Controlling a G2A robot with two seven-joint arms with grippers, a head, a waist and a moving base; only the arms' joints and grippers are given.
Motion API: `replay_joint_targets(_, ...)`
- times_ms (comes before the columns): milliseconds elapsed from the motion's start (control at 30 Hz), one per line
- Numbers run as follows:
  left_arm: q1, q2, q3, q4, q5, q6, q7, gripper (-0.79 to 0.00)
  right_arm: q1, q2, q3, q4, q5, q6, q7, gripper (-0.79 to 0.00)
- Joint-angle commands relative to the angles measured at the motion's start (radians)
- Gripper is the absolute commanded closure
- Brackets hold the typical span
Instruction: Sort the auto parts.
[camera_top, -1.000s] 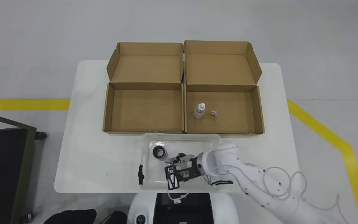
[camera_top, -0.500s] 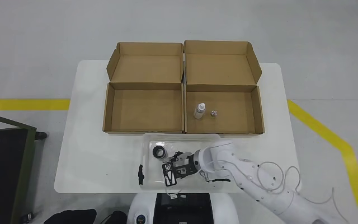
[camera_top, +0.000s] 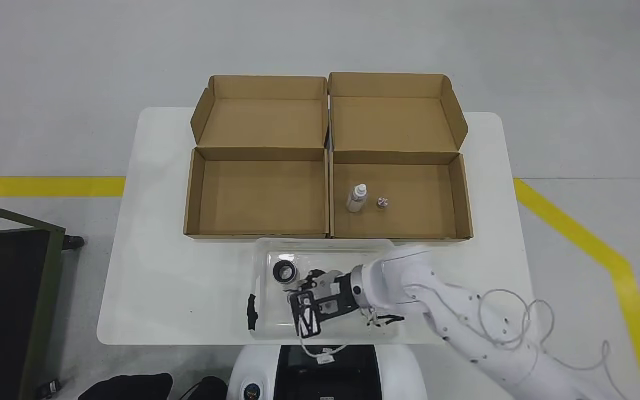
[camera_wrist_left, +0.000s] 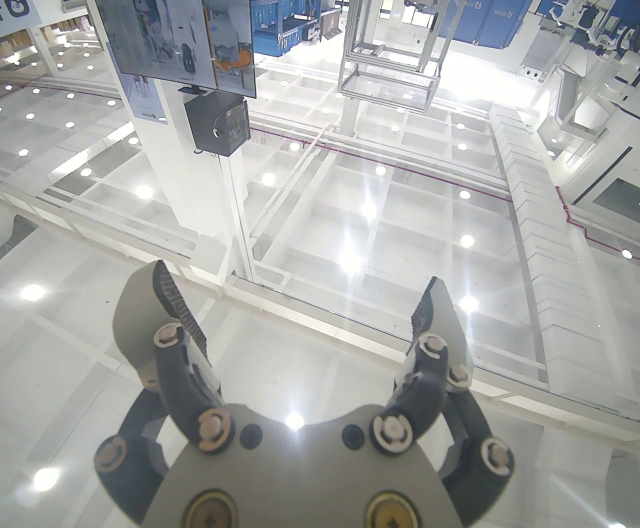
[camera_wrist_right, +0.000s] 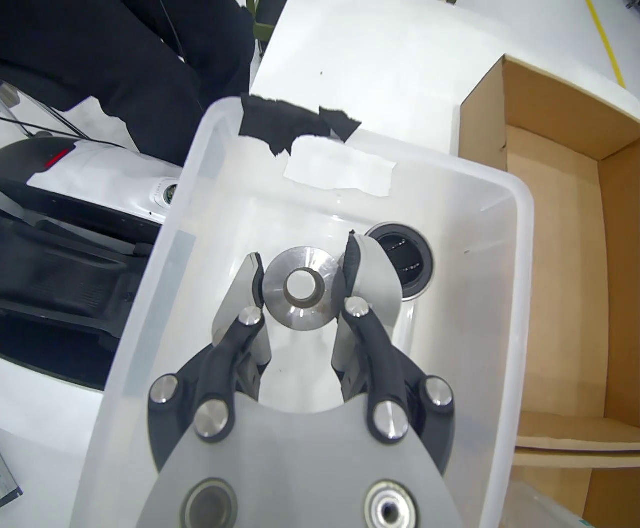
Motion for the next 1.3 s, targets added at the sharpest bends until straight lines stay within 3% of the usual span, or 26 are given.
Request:
replay_joint_targets(0,0.0,0.0,0.0,0.0,0.0,0.0,0.0,-0.785,-0.004,0.004,0.016,-0.011,0.019,0.0,0.002,0.0)
replay_joint_targets(367,0.0,0.0,0.0,0.0,0.0,0.0,0.0,-0.785,-0.009,0.016,0.123,-0.072,0.125,0.013,-0.114,0.0)
replay_joint_targets(600,0.0,0.0,0.0,0.0,0.0,0.0,0.0,-0.785,-0.047,0.033,0.25,-0.184,0.116,0.088,-0.194,0.0)
replay_joint_targets(1267,0.0,0.0,0.0,0.0,0.0,0.0,0.0,-0.785,-0.085,0.058,0.531,-0.347,0.077,0.173,-0.38,0.0)
